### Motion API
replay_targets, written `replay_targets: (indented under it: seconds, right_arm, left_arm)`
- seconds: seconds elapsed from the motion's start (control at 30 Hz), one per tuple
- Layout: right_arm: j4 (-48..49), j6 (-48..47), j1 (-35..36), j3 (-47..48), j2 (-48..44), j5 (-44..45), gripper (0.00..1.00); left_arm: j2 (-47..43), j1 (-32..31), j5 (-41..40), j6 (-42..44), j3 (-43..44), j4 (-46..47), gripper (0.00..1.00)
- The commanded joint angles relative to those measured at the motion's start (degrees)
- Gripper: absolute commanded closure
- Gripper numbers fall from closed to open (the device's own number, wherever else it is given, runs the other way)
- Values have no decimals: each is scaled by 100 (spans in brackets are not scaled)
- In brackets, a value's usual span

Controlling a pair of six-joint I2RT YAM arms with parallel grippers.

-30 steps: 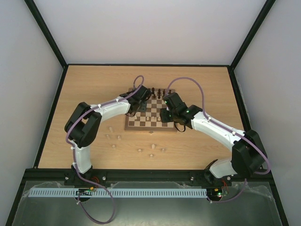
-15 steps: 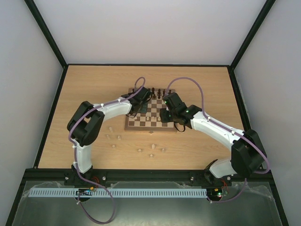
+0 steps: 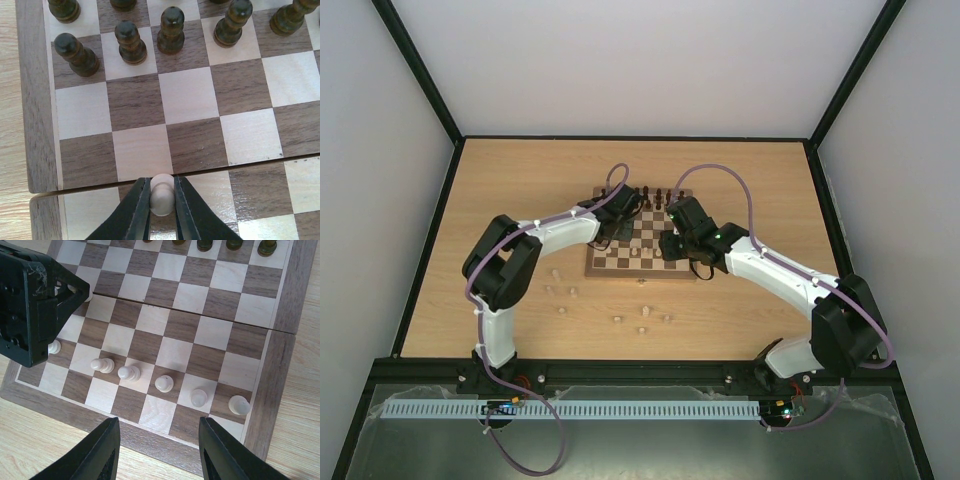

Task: Set up the chess pieces on the board
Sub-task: Pick up the chess piece from the chessboard, then place the chess piece on the chessboard.

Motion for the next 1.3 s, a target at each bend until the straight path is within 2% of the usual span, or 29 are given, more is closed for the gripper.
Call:
replay_targets:
  seconds: [0.0,0.37,1.27]
  right_arm:
    - [-33,-32,-31,-50,46,-27,56]
    - [-41,-30,-32,-38,-9,-37,56]
    - [-56,-39,-32,-49,-9,-60,56]
  left_arm:
    - [-292,-9,54,10,-131,-36,87]
    - [-889,-439,197,-130,-774,-95,87]
    - [-752,-763,180,-271,-884,-154,86]
